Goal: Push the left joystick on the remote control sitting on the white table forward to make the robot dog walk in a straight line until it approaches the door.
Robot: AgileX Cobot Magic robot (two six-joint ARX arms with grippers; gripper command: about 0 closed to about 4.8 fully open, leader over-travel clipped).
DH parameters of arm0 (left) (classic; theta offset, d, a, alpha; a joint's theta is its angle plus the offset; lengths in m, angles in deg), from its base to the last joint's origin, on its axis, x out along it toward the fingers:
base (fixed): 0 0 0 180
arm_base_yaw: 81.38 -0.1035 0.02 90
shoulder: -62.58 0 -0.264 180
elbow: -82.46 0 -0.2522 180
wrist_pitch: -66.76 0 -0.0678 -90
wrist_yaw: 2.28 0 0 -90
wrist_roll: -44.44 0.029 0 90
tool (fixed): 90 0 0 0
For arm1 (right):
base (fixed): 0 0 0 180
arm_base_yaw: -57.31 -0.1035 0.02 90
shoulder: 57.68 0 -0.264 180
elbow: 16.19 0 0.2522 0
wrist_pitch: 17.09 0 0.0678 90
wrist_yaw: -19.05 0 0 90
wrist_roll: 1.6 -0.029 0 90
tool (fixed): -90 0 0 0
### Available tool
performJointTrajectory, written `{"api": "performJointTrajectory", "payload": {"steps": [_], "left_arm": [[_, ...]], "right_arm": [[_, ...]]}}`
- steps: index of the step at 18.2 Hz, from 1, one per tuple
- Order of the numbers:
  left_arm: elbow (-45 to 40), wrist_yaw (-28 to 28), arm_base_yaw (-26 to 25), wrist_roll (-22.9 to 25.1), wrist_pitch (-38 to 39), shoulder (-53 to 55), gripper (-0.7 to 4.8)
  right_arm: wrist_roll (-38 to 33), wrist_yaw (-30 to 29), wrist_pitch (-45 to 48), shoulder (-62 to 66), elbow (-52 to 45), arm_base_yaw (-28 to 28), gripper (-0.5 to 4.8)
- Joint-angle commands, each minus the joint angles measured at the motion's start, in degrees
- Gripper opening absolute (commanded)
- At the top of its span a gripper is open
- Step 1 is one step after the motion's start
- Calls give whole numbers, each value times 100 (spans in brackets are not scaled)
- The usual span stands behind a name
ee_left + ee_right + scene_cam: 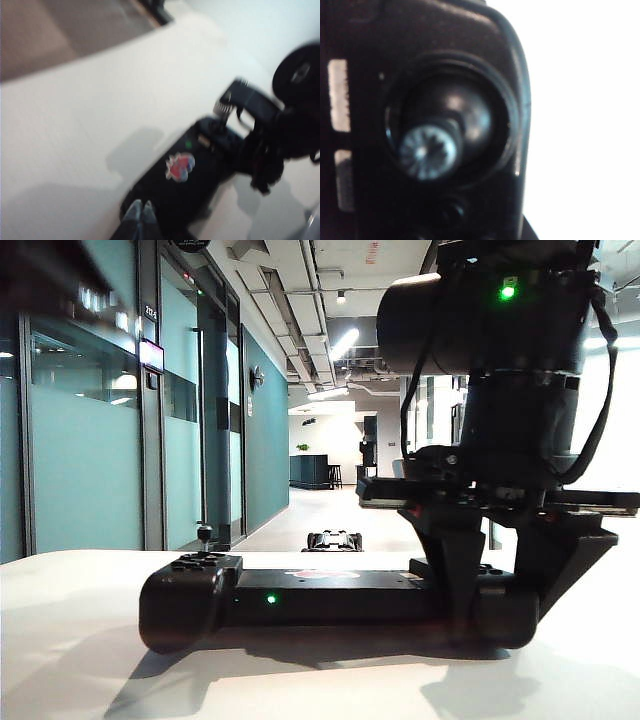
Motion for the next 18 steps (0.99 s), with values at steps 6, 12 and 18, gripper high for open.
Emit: {"api": "performJointTrajectory", "payload": {"steps": [6,12,18], "left_arm": [[-39,-278,166,804,-254,673,-5],[-675,-385,1064,1036,-1180,1263,-5],[-673,-522,1078,1187,-1705,2275,-5]], "right_arm": [[-557,282,-599,0,0,-15,170],[-743,199,-588,0,-2,0,169],[-743,184,-581,0,-2,-11,169]]}}
